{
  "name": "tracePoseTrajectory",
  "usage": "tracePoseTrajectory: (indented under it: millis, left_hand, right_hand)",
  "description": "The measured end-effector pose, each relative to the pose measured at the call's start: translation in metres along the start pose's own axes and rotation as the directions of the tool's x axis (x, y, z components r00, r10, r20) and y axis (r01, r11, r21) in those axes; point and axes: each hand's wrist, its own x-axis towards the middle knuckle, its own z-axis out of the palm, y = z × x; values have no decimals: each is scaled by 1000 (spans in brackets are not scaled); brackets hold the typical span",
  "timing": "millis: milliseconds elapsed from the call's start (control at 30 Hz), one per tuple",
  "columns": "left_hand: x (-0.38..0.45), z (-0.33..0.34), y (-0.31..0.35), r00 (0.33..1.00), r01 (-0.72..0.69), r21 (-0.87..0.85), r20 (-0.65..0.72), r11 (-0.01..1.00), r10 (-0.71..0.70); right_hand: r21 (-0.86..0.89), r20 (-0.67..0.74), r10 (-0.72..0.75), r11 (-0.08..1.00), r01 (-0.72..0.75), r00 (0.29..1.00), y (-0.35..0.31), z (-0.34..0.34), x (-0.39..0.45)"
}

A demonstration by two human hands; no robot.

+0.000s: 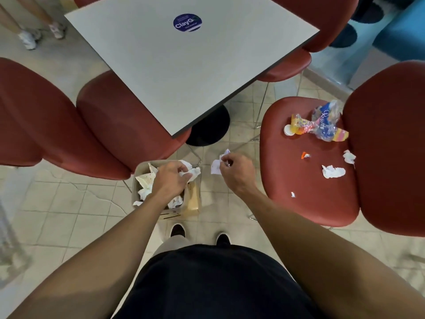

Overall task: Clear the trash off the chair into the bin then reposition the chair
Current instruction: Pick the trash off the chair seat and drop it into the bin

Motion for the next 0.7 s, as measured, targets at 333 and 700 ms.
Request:
tracePoseTrajectory:
  millis: [333, 700]
  left_hand:
    - [12, -43, -66, 998, 52, 19, 39, 998, -53]
    - [48, -65, -141, 992, 95, 51, 81, 994, -99]
  right_hand:
    - [37, 43, 61, 997, -63, 997, -49, 67, -11]
    - [8, 67, 167, 986, -168, 984, -90, 145, 0]
